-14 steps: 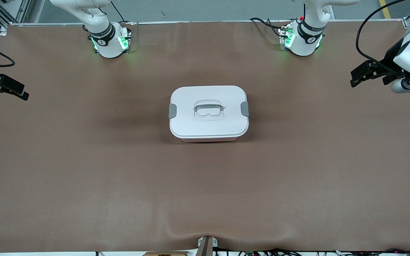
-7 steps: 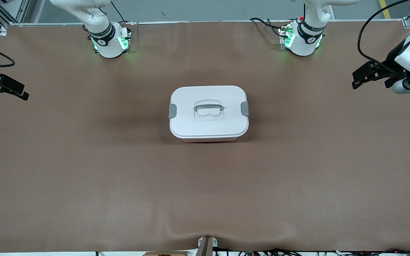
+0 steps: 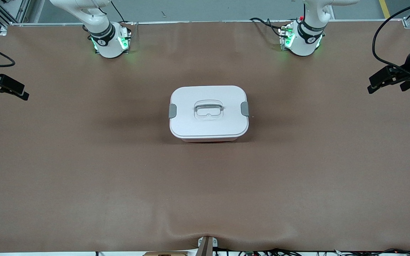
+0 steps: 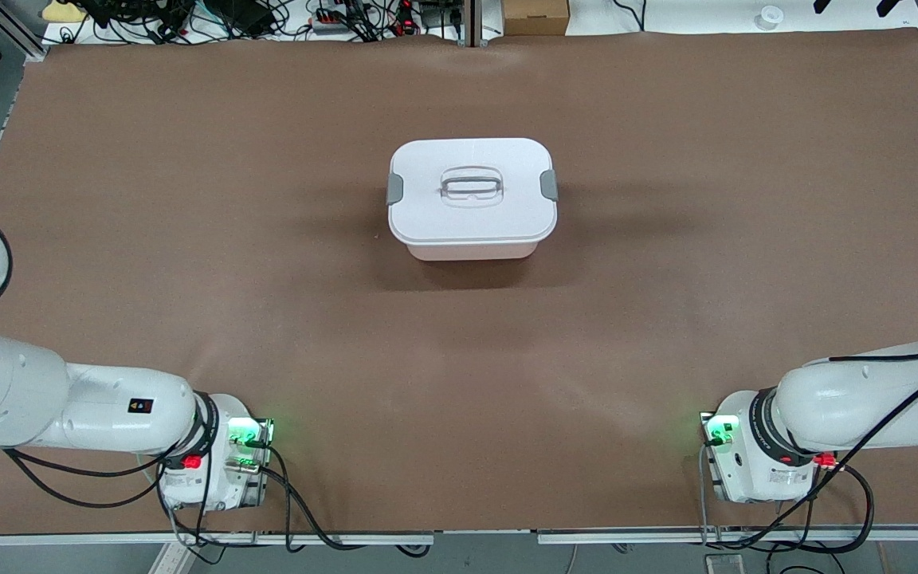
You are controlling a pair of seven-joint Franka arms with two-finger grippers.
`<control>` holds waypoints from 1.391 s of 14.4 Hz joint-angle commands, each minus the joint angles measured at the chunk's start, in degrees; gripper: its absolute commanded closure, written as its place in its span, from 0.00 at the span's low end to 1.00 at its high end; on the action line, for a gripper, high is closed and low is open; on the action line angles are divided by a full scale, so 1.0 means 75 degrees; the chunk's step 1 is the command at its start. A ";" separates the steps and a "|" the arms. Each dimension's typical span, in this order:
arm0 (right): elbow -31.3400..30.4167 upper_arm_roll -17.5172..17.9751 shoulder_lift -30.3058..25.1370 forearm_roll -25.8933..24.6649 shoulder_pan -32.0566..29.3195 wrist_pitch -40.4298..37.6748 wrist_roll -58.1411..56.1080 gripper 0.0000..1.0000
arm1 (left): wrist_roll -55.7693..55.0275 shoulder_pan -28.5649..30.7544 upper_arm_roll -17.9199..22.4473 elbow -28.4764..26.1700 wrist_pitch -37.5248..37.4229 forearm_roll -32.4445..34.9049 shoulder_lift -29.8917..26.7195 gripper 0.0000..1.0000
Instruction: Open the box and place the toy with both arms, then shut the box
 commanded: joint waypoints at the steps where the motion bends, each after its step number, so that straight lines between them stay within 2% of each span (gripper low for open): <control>1: 0.0128 0.0026 0.0051 -0.0033 -0.0021 -0.0046 0.0001 0.00 | 0.0110 -0.0013 -0.0015 -0.0064 0.0086 0.0191 -0.0093 0.00; 20: 0.0128 0.0026 0.0051 -0.0022 -0.0021 -0.0034 0.0001 0.00 | -0.0078 -0.0060 -0.0027 0.0206 0.0004 0.0144 0.0095 0.00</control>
